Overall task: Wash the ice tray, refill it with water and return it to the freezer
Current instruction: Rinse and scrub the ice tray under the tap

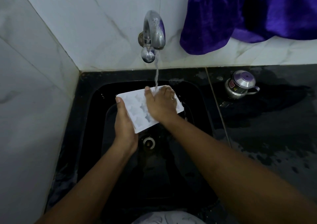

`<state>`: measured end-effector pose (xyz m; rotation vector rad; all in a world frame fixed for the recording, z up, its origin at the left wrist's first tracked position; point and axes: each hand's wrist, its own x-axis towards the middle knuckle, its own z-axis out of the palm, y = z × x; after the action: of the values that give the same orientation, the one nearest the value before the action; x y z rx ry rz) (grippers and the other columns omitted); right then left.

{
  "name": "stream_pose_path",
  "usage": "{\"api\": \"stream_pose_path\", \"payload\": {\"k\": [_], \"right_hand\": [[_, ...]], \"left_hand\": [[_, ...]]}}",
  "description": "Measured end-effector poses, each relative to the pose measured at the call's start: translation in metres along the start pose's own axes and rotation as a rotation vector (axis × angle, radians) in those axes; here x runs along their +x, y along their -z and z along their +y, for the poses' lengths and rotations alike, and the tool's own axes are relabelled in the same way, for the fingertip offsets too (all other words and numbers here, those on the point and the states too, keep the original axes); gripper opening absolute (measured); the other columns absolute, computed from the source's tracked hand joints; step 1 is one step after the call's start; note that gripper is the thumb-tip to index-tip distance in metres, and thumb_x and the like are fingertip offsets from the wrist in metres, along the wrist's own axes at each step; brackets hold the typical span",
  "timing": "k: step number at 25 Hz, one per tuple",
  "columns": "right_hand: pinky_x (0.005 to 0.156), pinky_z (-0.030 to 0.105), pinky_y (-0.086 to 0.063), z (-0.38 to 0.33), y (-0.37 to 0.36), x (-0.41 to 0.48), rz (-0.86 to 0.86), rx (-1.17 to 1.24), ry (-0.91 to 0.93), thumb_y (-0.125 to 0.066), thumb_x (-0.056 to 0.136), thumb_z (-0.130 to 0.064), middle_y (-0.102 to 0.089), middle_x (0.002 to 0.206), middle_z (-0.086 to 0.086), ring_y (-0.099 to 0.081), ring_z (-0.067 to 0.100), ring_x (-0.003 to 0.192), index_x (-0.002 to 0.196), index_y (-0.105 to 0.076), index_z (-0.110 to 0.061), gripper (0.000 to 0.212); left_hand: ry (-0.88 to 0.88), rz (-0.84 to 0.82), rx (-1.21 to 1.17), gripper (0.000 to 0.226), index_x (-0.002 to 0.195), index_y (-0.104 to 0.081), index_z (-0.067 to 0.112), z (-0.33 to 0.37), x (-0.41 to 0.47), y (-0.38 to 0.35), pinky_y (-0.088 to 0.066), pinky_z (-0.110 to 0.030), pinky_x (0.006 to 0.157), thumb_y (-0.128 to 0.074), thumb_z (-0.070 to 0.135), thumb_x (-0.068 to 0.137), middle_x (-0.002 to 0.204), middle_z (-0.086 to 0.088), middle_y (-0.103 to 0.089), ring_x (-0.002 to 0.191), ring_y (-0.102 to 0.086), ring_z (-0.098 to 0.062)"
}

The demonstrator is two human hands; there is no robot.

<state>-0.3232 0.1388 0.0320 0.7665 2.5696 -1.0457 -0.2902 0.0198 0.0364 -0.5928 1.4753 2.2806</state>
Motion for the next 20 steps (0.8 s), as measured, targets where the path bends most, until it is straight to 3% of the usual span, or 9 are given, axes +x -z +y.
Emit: {"api": "stream_pose_path", "payload": {"k": [3, 7, 12, 14, 17, 18, 20], "right_hand": [[0.126, 0.043, 0.006, -0.017, -0.032, -0.031, -0.1, 0.016, 0.192, -0.017, 0.096, -0.076, 0.006, 0.173, 0.014, 0.009, 0.026, 0.16, 0.164, -0.001, -0.005, 0.099], [0.129, 0.046, 0.004, -0.021, -0.014, -0.012, -0.025, 0.123, 0.036, -0.02, 0.102, -0.069, 0.004, 0.173, 0.014, 0.007, 0.027, 0.16, 0.163, 0.001, -0.002, 0.093], [0.126, 0.047, 0.006, -0.01, -0.03, -0.019, -0.028, 0.04, 0.255, -0.014, 0.095, -0.075, 0.003, 0.174, 0.009, 0.006, 0.023, 0.16, 0.164, -0.002, -0.009, 0.096], [0.127, 0.049, 0.004, 0.005, -0.014, 0.001, 0.074, 0.036, 0.16, -0.019, 0.101, -0.069, 0.001, 0.174, 0.011, 0.003, 0.025, 0.16, 0.164, -0.003, -0.008, 0.09], [0.127, 0.048, -0.014, 0.03, 0.017, 0.028, 0.11, 0.019, 0.054, -0.025, 0.106, -0.062, -0.021, 0.17, 0.016, -0.019, 0.032, 0.157, 0.164, -0.016, -0.008, 0.079], [0.121, 0.046, -0.027, 0.039, 0.026, 0.031, 0.096, 0.063, 0.096, -0.029, 0.107, -0.059, -0.04, 0.161, 0.018, -0.035, 0.034, 0.15, 0.159, -0.03, -0.01, 0.071], [0.094, 0.04, -0.05, 0.048, 0.036, 0.028, 0.01, 0.371, 0.162, -0.038, 0.109, -0.05, -0.067, 0.124, 0.013, -0.064, 0.032, 0.118, 0.13, -0.06, -0.01, 0.05]], "left_hand": [[-0.049, 0.02, 0.049, 0.065, 0.131, -0.071, 0.02, 0.004, 0.002, -0.001, -0.06, -0.037, 0.094, -0.04, 0.069, 0.104, 0.124, -0.005, -0.079, 0.112, -0.077, -0.018], [-0.046, 0.057, 0.082, 0.064, 0.136, -0.069, 0.027, -0.001, -0.001, -0.004, -0.06, -0.042, 0.1, -0.04, 0.073, 0.101, 0.128, -0.004, -0.077, 0.115, -0.076, -0.021], [-0.06, 0.089, 0.015, 0.063, 0.131, -0.072, 0.021, 0.01, 0.0, -0.005, -0.06, -0.042, 0.098, -0.044, 0.07, 0.102, 0.12, -0.004, -0.08, 0.107, -0.078, -0.019], [-0.057, 0.05, 0.0, 0.062, 0.128, -0.074, 0.022, 0.011, -0.002, -0.001, -0.062, -0.042, 0.094, -0.043, 0.069, 0.103, 0.118, -0.003, -0.081, 0.108, -0.079, -0.023], [-0.063, 0.002, -0.048, 0.061, 0.11, -0.084, 0.027, 0.015, -0.006, 0.019, -0.066, -0.035, 0.073, -0.042, 0.07, 0.102, 0.115, -0.002, -0.082, 0.103, -0.08, -0.023], [-0.067, -0.017, -0.07, 0.062, 0.114, -0.083, 0.027, 0.019, -0.003, 0.027, -0.066, -0.037, 0.074, -0.042, 0.072, 0.102, 0.12, -0.003, -0.08, 0.107, -0.079, -0.024], [-0.075, -0.036, -0.093, 0.068, 0.137, -0.071, 0.025, 0.028, 0.009, 0.047, -0.065, -0.045, 0.087, -0.036, 0.073, 0.102, 0.133, -0.006, -0.075, 0.118, -0.074, -0.027]]}}
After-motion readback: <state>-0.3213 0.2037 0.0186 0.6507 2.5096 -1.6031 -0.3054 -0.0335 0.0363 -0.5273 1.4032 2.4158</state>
